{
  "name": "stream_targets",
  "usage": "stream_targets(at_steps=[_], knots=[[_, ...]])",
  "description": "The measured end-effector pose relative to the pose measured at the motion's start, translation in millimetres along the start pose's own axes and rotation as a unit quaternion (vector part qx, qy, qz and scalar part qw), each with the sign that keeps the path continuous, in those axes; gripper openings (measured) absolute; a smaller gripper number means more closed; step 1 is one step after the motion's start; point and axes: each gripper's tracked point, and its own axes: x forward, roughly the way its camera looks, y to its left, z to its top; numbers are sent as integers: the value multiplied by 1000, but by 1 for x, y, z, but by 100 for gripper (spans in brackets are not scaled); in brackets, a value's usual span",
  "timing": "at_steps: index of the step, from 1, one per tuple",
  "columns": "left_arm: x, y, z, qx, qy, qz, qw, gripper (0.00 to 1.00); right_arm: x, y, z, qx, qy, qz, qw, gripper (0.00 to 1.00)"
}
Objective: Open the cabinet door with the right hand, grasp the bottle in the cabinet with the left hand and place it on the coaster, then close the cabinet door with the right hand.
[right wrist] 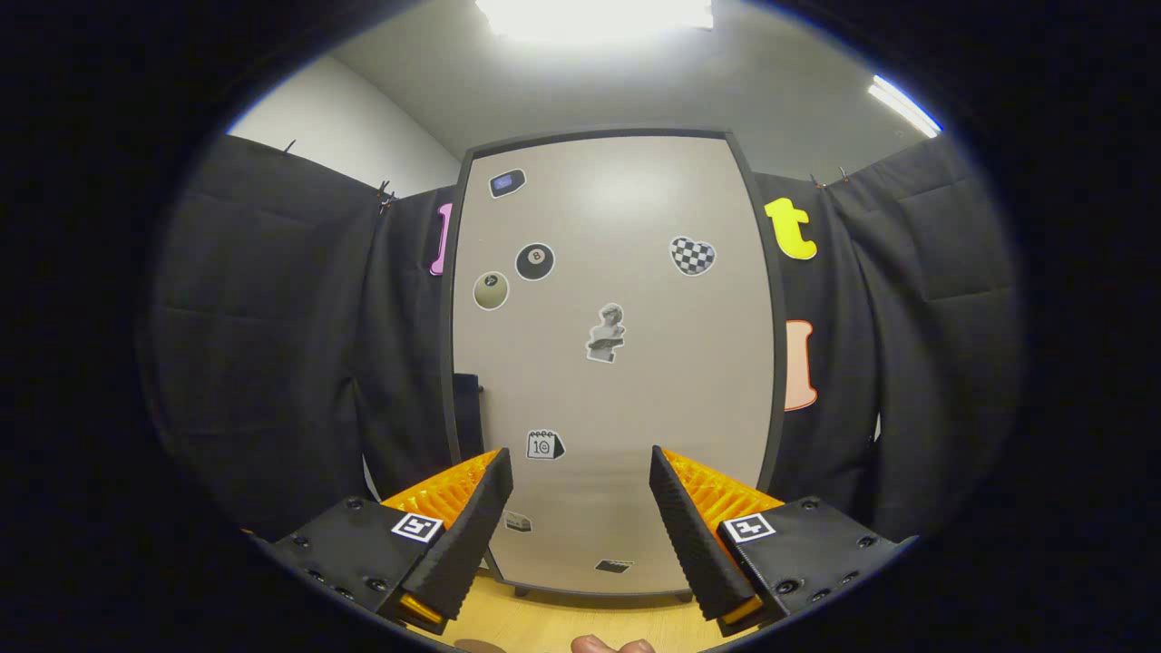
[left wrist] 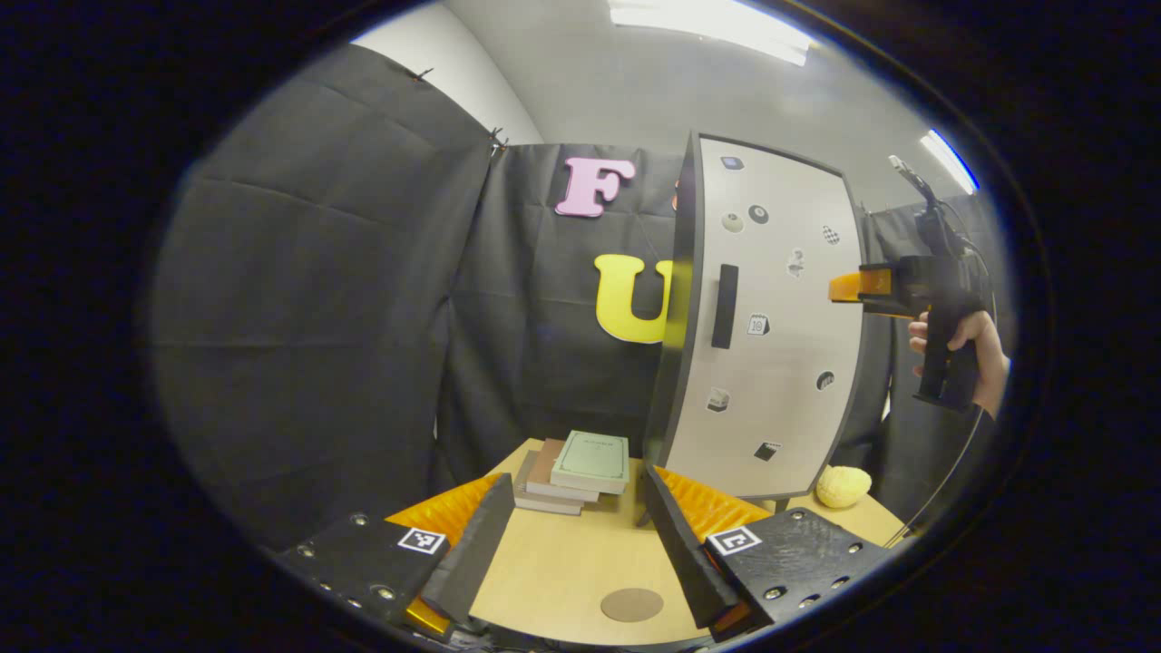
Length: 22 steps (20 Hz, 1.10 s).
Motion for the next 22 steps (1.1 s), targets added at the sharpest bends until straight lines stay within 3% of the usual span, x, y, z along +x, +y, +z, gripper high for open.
stream_targets(at_steps=[10, 19, 20, 22], knots=[[-21, 41, -25, -28, 14, 53, 998, 86, 72, 70, 16, 0, 10, 27, 1000, 96], [-32, 78, -45, -53, 31, 94, 994, 89, 131, 108, -25, -3, 77, 23, 997, 97], [-32, 82, -47, -55, 33, 98, 993, 89, 134, 110, -27, -3, 78, 22, 997, 95], [-35, 90, -50, -57, 36, 106, 992, 87, 140, 112, -29, -3, 78, 15, 997, 77]])
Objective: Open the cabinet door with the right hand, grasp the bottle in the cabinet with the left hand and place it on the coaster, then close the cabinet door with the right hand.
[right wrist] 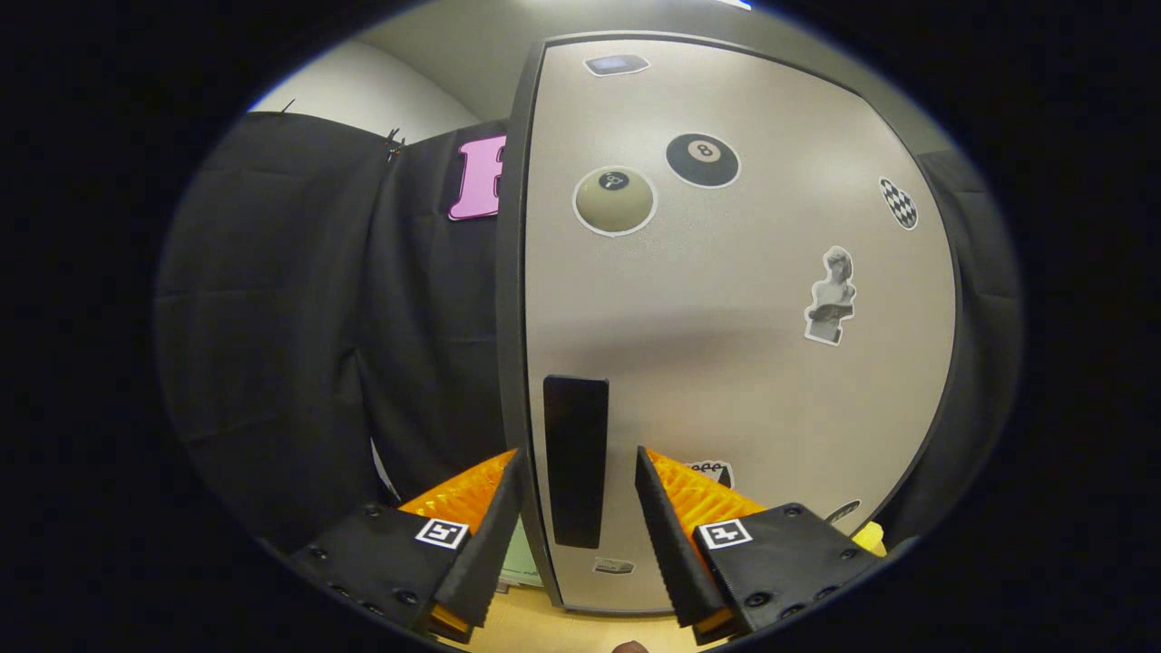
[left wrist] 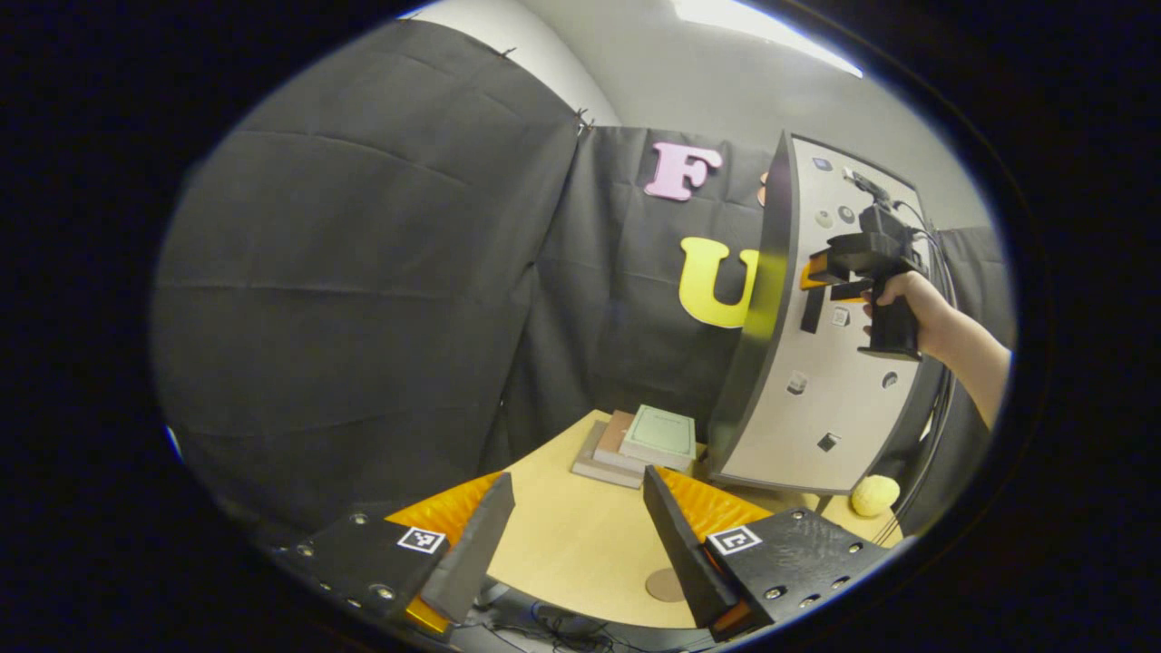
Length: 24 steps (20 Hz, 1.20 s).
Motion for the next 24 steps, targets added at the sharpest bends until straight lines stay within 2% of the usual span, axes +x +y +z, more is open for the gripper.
stream_targets(at_steps=[1, 2, 3, 4, 5, 7, 8, 11, 16, 17, 24], knots=[[0, 3, 0, -1, 1, 4, 1000, 87, 4, 2, 0, 3, 0, 0, 1000, 73], [0, 6, -3, -2, 4, 7, 1000, 87, 7, 3, -1, 6, 3, -1, 1000, 61], [0, 8, -3, -4, 5, 8, 1000, 87, 10, 3, -2, 11, 7, -5, 1000, 55], [0, 9, -4, -5, 6, 10, 1000, 87, 13, 1, -4, 14, 12, -15, 1000, 43], [0, 11, -4, -6, 6, 10, 1000, 89, 14, 1, -5, 20, 15, -16, 1000, 39], [0, 11, -4, -5, 6, 11, 1000, 87, 13, 0, -5, 20, 17, -21, 999, 38], [-1, 11, -3, -5, 5, 12, 1000, 87, 11, 1, -4, 17, 15, -20, 1000, 32], [-1, 7, -5, -7, 6, 10, 1000, 87, 12, 1, -6, 18, 18, -6, 1000, 28], [-4, 2, -6, -4, 9, 6, 1000, 89, 9, 2, -7, 16, 8, 17, 1000, 14], [-4, 1, -7, -3, 10, 6, 1000, 87, 8, 1, -7, 11, 6, 21, 1000, 14], [0, -14, -4, 9, 10, -1, 1000, 87, -20, 3, -7, -9, -3, 63, 998, 14]])
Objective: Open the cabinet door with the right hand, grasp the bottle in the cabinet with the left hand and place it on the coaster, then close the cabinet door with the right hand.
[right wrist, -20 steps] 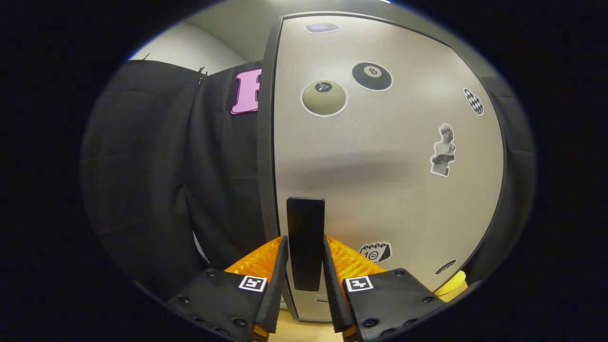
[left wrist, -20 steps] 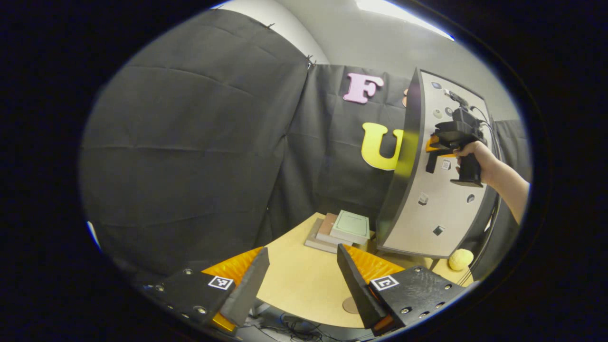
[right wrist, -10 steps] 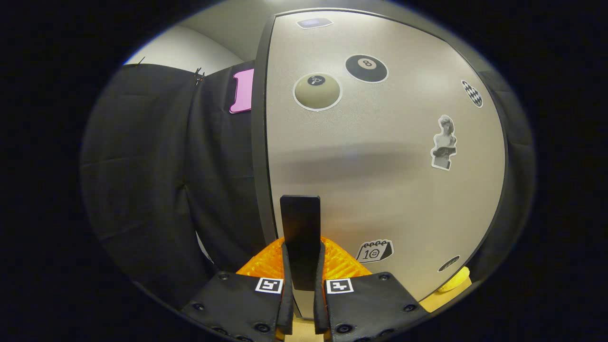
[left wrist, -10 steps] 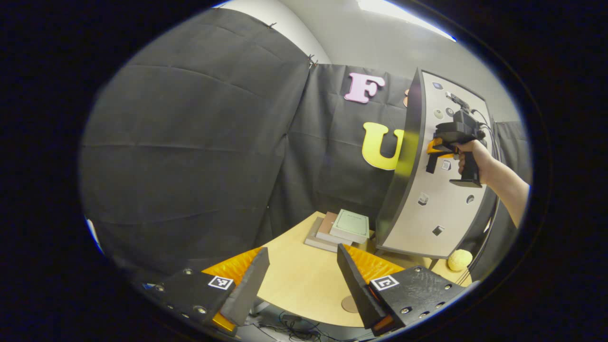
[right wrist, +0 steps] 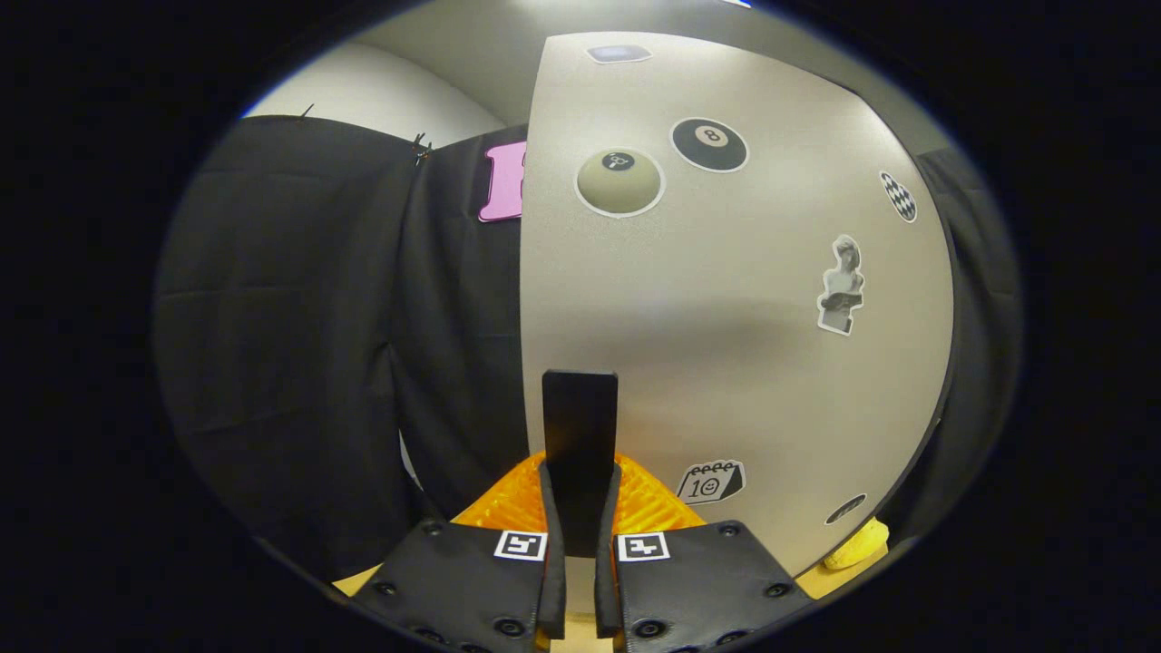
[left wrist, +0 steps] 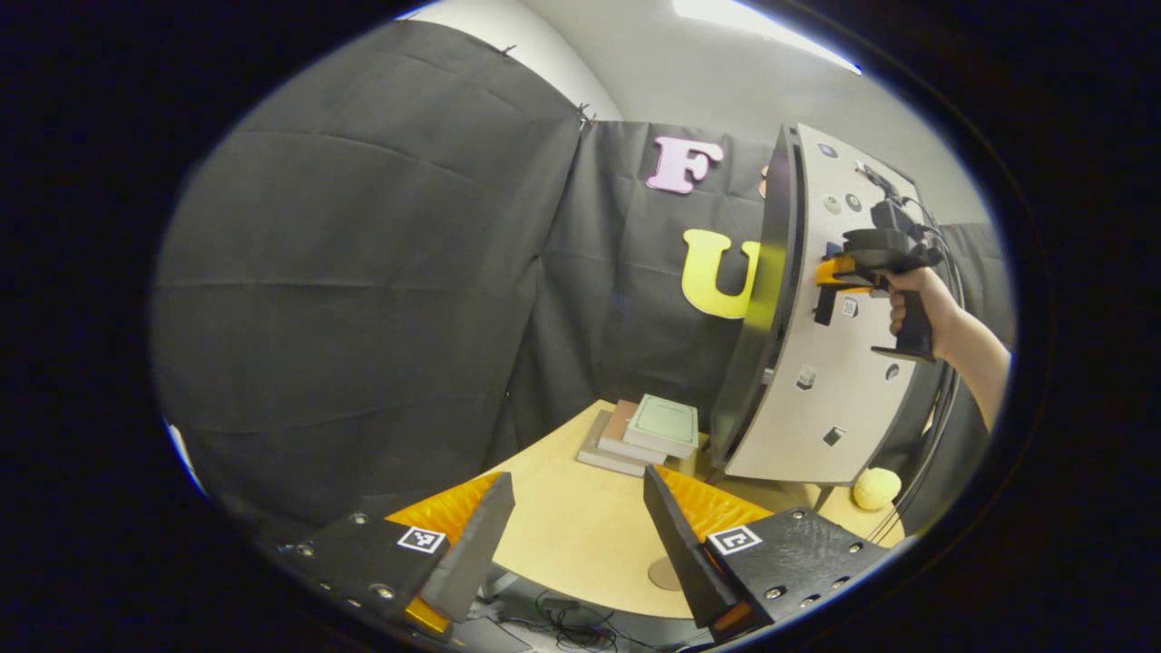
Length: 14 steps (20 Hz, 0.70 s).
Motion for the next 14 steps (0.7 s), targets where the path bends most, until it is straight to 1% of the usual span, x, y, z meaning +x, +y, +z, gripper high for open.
stream_targets(at_steps=[5, 8, 11, 14], knots=[[-15, -17, -4, 28, -4, -12, 1000, 87, -22, -2, -4, -10, -7, 39, 999, 14], [-19, -31, -1, 55, -8, -23, 998, 87, -33, -7, -5, -12, -13, 59, 998, 14], [-23, -50, 6, 87, -14, -40, 995, 87, -42, -16, -8, -8, -18, 71, 997, 14], [-18, -70, 7, 103, -14, -64, 993, 87, -51, -22, -11, -10, -18, 79, 997, 14]])
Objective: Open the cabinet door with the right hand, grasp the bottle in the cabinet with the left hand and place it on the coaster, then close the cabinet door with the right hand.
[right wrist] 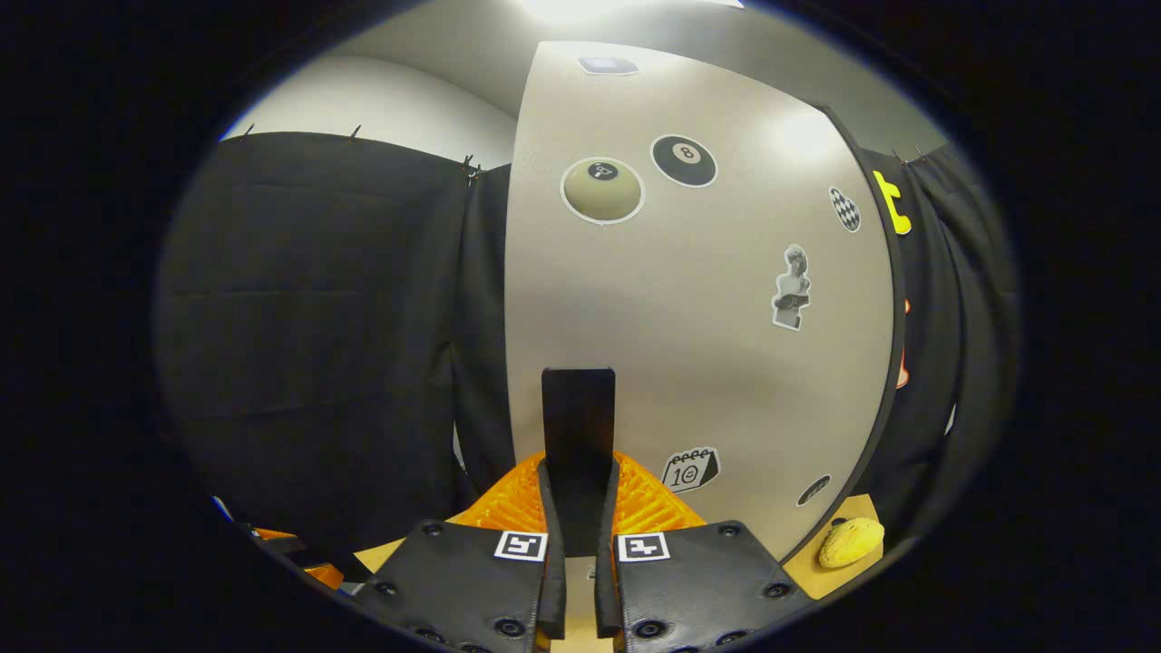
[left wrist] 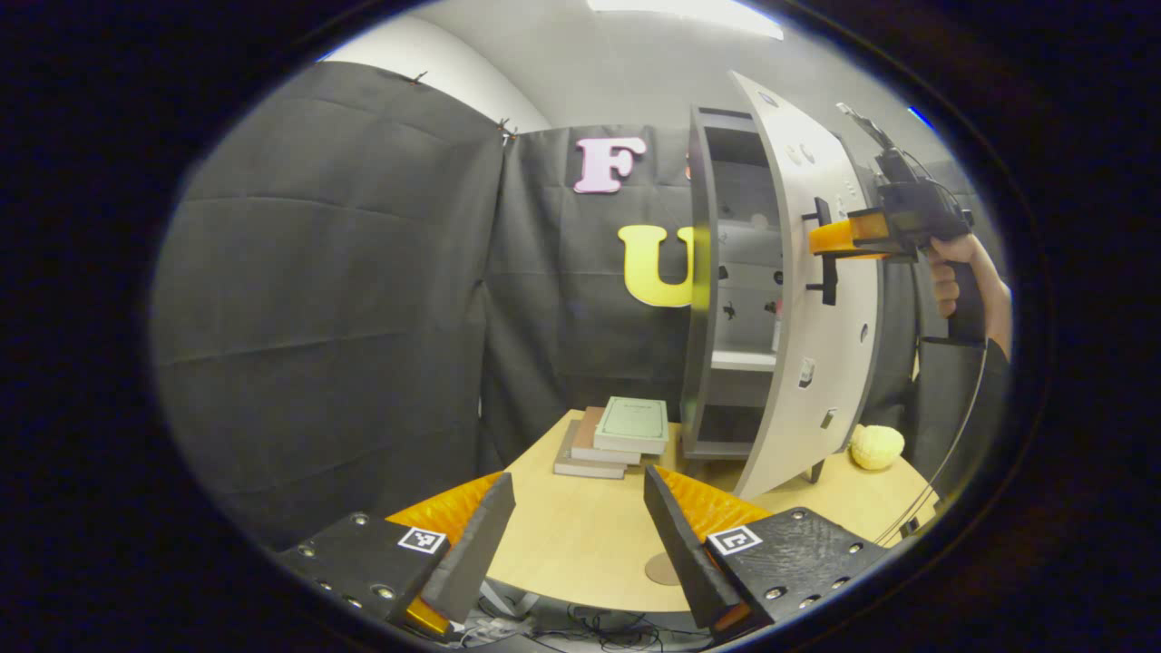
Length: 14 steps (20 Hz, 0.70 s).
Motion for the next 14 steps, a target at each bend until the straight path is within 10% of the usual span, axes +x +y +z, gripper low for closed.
stream_targets(at_steps=[14], knots=[[36, -88, 22, -7, -5, -105, 994, 92, -56, -40, -7, 37, -22, -20, 999, 14]])
